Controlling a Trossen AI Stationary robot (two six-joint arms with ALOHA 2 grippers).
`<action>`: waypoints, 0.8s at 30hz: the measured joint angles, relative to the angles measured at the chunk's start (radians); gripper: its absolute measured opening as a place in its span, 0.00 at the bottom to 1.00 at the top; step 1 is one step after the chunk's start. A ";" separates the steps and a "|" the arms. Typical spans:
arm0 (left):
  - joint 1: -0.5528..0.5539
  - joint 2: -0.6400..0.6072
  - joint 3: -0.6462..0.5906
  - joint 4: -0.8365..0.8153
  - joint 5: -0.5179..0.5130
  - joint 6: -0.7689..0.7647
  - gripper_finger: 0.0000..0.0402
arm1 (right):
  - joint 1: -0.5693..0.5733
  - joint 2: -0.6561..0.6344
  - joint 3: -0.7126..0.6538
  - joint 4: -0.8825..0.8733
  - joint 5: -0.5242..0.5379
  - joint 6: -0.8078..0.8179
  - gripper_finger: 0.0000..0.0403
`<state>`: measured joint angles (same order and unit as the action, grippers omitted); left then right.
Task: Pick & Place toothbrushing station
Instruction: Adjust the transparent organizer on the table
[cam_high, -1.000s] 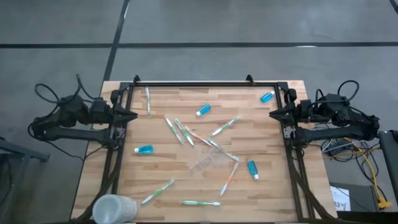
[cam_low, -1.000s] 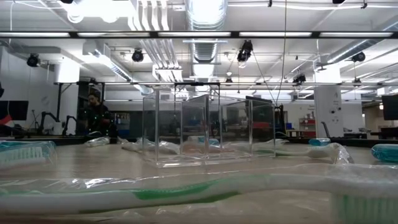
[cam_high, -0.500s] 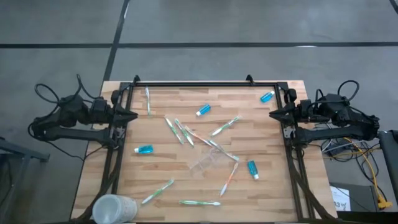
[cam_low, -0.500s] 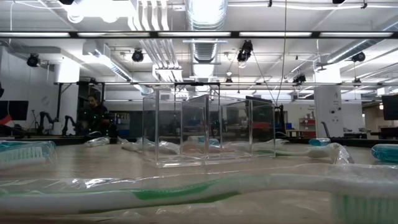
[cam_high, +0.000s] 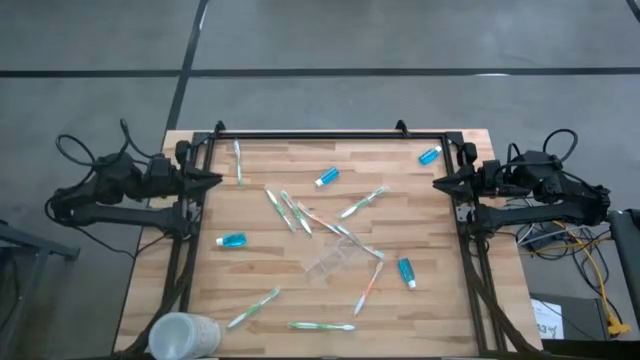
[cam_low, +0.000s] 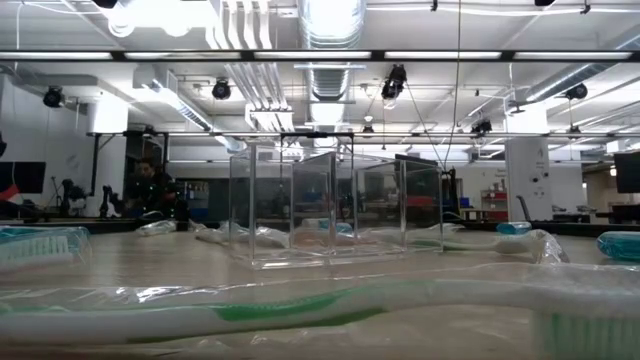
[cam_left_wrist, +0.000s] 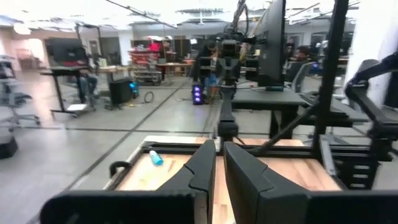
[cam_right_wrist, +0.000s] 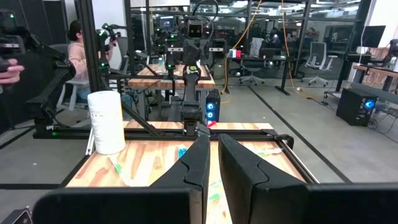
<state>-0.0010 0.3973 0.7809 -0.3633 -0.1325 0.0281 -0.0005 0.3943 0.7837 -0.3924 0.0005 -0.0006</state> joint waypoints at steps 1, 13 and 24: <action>0.000 0.000 0.000 0.007 -0.026 0.009 0.10 | 0.000 0.000 0.000 0.000 0.000 0.000 0.08; 0.000 0.002 0.000 0.012 -0.132 -0.032 0.10 | 0.000 0.000 0.000 0.000 0.000 0.000 0.08; 0.001 0.075 0.000 0.003 -0.162 0.001 0.10 | 0.000 0.000 0.000 0.000 0.000 0.000 0.08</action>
<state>0.0002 0.4723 0.7811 -0.3603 -0.2947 0.0288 -0.0004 0.3943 0.7834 -0.3924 0.0002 -0.0006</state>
